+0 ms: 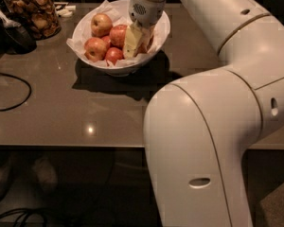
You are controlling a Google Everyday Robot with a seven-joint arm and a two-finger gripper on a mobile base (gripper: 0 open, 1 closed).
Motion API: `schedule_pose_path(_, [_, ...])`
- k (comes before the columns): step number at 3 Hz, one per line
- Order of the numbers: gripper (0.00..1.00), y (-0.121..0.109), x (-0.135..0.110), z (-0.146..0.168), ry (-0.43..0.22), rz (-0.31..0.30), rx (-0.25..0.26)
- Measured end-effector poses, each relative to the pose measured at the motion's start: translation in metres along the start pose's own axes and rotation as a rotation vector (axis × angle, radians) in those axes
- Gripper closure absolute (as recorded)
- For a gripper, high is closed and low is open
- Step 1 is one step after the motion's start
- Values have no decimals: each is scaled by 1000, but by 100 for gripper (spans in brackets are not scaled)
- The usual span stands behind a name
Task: Pick apple from white bowl
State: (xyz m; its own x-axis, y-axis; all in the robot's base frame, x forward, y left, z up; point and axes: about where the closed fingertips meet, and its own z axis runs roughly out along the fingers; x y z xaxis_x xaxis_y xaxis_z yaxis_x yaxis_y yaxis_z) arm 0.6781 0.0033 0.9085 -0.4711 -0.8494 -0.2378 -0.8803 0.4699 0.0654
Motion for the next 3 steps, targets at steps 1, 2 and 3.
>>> schedule_pose_path(1, [96,0,0,0,0,0,0])
schedule_pose_path(2, [100,-3,-9,-6,-35,-17,34])
schedule_pose_path(3, [100,2,-14,-28,-70,-53,82])
